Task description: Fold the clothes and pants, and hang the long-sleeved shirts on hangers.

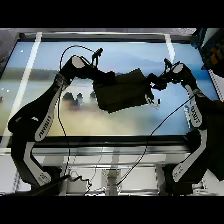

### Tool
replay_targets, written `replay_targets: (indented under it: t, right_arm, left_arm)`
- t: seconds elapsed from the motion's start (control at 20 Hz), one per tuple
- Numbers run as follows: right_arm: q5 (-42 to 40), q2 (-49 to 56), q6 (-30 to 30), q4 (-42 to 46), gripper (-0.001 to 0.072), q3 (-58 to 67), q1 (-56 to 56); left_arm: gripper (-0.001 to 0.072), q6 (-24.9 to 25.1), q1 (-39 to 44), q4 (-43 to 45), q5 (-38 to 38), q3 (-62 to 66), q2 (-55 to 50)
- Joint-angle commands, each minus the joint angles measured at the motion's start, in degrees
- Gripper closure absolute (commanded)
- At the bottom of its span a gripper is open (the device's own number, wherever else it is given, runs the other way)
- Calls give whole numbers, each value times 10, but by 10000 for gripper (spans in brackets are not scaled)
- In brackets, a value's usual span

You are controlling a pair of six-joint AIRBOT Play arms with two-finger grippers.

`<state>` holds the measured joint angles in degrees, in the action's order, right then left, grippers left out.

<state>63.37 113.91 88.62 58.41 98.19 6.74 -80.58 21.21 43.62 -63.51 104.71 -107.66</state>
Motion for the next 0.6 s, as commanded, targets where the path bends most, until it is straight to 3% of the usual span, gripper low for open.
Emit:
replay_targets:
  t: [0.0,0.25,0.4,0.45,0.5,0.55]
  right_arm:
    - [89,34,-3,-72,25,1,26]
    - [117,71,-103,-253,26,1,-2]
    - [89,72,-114,-266,44,1,-51]
    - [74,72,-114,-267,149,1,-68]
    - [64,72,-114,-268,327,5,-83]
    - [55,71,-114,-271,595,13,-96]
  left_arm:
    - [565,0,1,1,-2,0,0]
    - [574,0,1,27,1,0,0]
    - [691,0,1,71,0,1,0]
    - [691,0,0,81,2,1,0]
    - [692,0,-2,92,3,1,1]
    - [692,0,-6,111,3,1,3]
